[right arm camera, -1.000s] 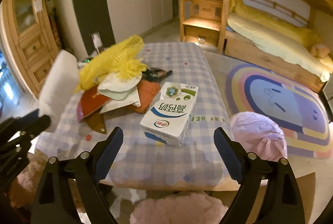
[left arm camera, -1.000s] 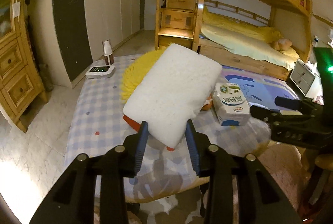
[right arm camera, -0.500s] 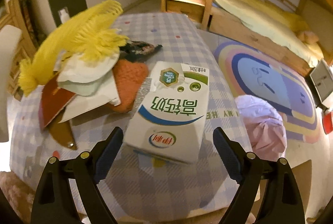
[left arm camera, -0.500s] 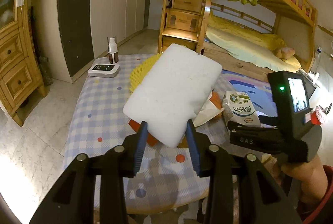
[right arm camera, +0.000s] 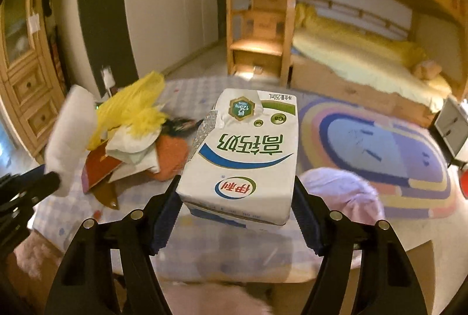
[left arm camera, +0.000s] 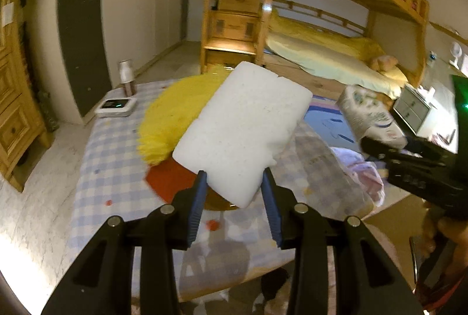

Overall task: Collect trash
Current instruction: 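Carry the foam block and milk carton over the bin and open both tools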

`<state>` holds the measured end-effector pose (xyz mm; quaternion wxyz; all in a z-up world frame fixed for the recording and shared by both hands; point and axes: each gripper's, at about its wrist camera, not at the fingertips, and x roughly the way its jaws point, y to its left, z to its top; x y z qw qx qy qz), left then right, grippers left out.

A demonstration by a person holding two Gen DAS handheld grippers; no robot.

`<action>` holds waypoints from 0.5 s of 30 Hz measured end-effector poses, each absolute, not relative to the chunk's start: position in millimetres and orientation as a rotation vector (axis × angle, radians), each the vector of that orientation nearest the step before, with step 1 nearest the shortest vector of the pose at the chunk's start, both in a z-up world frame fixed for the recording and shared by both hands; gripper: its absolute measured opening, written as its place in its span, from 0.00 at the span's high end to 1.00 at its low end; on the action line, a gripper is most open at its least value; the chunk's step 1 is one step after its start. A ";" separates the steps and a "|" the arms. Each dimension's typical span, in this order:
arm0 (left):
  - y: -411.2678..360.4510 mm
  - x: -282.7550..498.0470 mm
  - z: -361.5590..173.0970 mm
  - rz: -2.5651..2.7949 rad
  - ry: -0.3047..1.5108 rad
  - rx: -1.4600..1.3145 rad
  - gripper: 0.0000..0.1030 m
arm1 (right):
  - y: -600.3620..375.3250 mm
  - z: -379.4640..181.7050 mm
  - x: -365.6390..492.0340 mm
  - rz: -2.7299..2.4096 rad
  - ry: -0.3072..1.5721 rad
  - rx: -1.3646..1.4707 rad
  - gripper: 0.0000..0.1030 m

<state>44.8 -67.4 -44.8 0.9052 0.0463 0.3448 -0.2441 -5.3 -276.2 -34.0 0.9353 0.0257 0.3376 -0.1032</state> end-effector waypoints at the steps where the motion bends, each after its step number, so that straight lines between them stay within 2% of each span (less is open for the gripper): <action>1: -78.5 44.1 -43.8 -0.521 0.707 0.108 0.65 | -282.1 -32.2 -9.5 -0.214 0.680 0.046 0.31; 15: -217.3 47.3 -50.6 -0.755 0.735 0.193 0.64 | -376.4 -39.7 -56.0 -0.375 0.655 0.130 0.31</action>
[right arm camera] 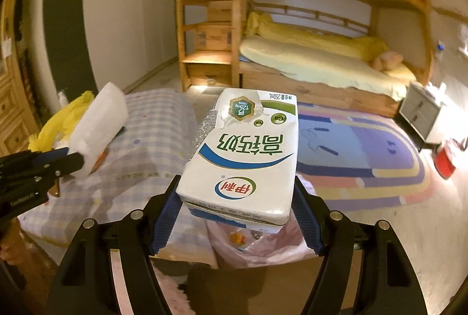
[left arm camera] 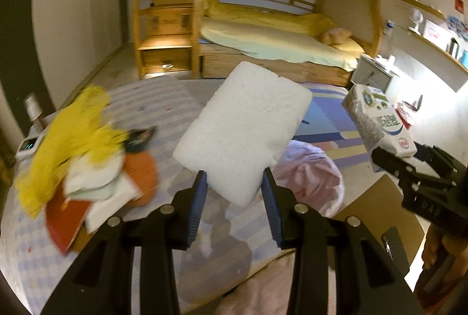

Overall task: Collect trash
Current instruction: 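Carry the foam block and milk carton over the bin and open both tools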

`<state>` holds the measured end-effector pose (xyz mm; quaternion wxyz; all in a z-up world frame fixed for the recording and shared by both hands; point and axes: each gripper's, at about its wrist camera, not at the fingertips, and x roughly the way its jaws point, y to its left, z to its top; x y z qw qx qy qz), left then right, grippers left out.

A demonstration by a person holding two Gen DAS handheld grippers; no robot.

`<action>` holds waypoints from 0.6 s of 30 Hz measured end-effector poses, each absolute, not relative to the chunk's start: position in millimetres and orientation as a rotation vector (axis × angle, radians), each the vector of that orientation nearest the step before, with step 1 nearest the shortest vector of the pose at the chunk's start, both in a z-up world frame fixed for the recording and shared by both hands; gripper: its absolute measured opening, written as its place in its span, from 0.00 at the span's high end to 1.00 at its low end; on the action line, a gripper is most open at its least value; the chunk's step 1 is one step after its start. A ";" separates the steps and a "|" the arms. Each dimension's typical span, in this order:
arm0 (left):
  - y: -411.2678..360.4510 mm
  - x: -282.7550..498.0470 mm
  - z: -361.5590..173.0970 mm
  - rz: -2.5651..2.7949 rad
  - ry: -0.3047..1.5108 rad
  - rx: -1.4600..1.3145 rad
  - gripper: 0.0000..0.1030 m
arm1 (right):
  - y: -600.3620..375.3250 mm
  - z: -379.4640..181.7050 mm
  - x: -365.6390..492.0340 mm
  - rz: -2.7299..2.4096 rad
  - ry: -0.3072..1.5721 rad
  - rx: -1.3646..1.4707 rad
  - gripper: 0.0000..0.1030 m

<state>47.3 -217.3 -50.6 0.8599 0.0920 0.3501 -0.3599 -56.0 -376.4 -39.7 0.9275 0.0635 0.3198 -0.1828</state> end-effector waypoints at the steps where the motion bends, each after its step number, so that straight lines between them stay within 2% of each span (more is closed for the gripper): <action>1: -227.0 46.1 -49.9 -0.771 0.730 0.198 0.64 | -380.6 -40.2 -57.5 -0.380 0.653 0.142 0.31; 18: -349.0 80.3 -81.5 -0.913 0.886 0.263 0.61 | -449.9 -83.6 -45.2 -0.404 0.704 0.255 0.31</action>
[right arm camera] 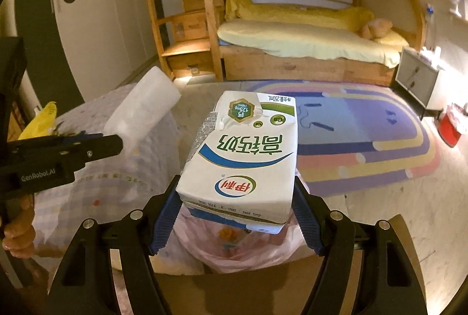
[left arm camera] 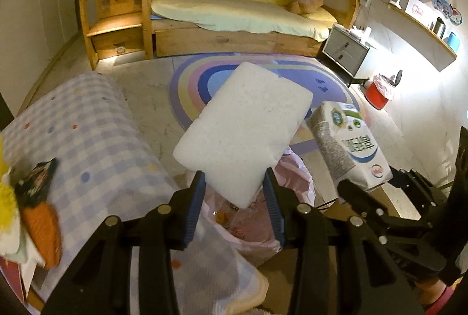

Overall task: Collect trash
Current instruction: 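Carry the foam block and milk carton over the bin and open both tools, then return the left tool to the table and grasp the yellow foam net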

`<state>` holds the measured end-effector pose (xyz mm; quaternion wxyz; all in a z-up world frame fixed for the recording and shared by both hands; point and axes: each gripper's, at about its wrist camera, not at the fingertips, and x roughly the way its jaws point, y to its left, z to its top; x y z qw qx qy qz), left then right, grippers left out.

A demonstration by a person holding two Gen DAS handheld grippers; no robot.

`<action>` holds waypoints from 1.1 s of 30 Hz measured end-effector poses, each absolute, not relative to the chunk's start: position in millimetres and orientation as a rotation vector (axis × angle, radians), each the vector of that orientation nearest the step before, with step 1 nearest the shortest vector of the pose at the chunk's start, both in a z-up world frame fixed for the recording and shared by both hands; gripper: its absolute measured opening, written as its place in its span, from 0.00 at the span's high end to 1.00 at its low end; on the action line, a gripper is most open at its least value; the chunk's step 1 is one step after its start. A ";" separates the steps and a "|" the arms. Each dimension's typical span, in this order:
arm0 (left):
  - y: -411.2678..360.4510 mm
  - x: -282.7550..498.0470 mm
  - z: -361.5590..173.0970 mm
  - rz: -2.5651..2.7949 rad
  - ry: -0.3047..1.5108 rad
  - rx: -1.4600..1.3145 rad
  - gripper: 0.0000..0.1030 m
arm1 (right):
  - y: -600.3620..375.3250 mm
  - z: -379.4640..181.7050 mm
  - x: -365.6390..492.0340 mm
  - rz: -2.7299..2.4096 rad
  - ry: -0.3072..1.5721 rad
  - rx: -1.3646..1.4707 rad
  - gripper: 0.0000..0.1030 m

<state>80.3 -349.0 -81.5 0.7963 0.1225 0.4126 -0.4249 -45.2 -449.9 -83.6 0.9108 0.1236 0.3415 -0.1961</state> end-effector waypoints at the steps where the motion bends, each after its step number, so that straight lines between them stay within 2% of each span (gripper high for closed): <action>1: -353.5 82.3 -83.9 -0.913 0.890 0.267 0.61 | -453.3 -85.9 -44.1 -0.406 0.708 0.256 0.31; 4: -362.7 86.6 -88.1 -0.906 0.889 0.277 0.57 | -464.2 -94.2 -35.3 -0.410 0.714 0.267 0.30; 6: -365.8 86.0 -89.1 -0.903 0.876 0.283 0.38 | -469.7 -99.6 -30.8 -0.415 0.717 0.271 0.27; 7: -366.3 85.7 -88.5 -0.904 0.859 0.288 0.37 | -472.1 -103.2 -28.4 -0.422 0.725 0.274 0.20; 9: -367.4 85.0 -87.4 -0.901 0.837 0.296 0.35 | -476.9 -106.6 -28.3 -0.439 0.725 0.291 0.18; 18: -306.8 79.0 -70.4 -0.799 0.790 0.269 0.35 | -460.8 -75.7 -52.3 -0.438 0.671 0.323 0.18; 33: -165.5 53.6 -32.2 -0.620 0.723 0.200 0.35 | -349.1 -18.9 -49.6 -0.232 0.637 0.207 0.18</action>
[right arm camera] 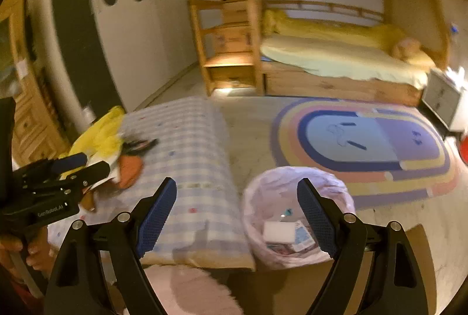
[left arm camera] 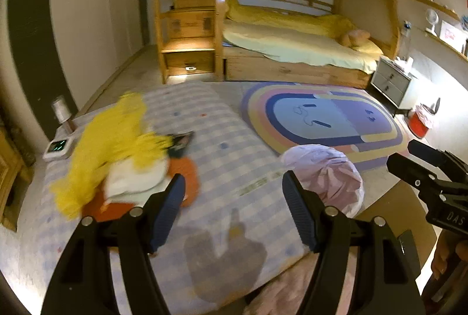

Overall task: Collect trash
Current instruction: 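Return the left tool to the table and grasp the yellow foam net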

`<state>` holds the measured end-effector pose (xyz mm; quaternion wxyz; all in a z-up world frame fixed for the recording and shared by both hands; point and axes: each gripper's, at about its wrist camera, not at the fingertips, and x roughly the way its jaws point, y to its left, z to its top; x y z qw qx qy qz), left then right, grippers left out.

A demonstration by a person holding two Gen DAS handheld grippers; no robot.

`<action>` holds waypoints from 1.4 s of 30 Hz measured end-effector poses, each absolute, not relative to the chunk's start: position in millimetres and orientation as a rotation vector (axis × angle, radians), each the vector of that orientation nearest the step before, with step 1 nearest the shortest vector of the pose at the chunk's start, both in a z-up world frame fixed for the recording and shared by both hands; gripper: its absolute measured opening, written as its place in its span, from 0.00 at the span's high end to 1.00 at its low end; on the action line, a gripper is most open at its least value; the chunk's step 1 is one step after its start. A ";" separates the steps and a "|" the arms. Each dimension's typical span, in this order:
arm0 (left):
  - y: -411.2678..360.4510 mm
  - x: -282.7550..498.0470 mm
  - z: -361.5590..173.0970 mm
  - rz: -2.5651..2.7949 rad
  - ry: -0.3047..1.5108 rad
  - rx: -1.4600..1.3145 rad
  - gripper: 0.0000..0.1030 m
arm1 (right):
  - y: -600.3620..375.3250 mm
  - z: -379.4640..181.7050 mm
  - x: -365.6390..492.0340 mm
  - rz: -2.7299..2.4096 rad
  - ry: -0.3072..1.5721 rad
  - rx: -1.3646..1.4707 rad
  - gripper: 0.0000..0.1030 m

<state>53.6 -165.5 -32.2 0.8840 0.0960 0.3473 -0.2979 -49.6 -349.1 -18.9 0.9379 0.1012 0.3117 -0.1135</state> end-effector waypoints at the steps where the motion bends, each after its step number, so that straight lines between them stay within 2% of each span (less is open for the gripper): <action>1: -158.1 52.5 -31.9 -0.612 0.724 0.193 0.35 | -338.2 -17.0 -47.2 -0.210 0.637 0.190 0.18; 5: -115.4 53.3 -32.8 -0.548 0.722 0.170 0.35 | -308.8 -15.9 -35.6 -0.138 0.647 0.164 0.18; 9: -74.0 58.9 -34.3 -0.479 0.711 0.136 0.29 | -284.0 -16.9 -18.8 -0.073 0.656 0.144 0.18; 13: -34.7 74.4 -40.7 -0.393 0.705 0.090 0.29 | -261.5 -17.2 -5.5 -0.028 0.654 0.126 0.18; 19: -14.4 93.8 -54.4 -0.348 0.690 0.067 0.29 | -234.6 -25.2 24.1 0.010 0.654 0.125 0.20; 24: -24.9 117.4 -61.4 -0.361 0.697 0.094 0.29 | -225.4 -30.9 44.0 0.012 0.663 0.131 0.32; 26: -32.8 129.0 -61.3 -0.365 0.691 0.116 0.29 | -225.8 -32.4 53.4 0.007 0.668 0.132 0.42; 32: -59.9 158.9 -70.6 -0.364 0.714 0.182 0.32 | -231.2 -38.5 75.8 -0.005 0.692 0.130 0.45; 35: -70.9 170.8 -74.6 -0.351 0.723 0.211 0.35 | -234.8 -42.5 81.7 -0.004 0.706 0.138 0.45; 40: -77.0 183.8 -83.3 -0.329 0.770 0.227 0.52 | -238.3 -47.1 85.8 0.001 0.725 0.144 0.45; 41: -77.1 185.8 -84.8 -0.333 0.779 0.226 0.61 | -237.8 -47.5 86.4 0.002 0.726 0.144 0.45; 42: -76.7 186.2 -85.1 -0.336 0.783 0.223 0.76 | -237.9 -47.4 86.4 0.002 0.726 0.143 0.45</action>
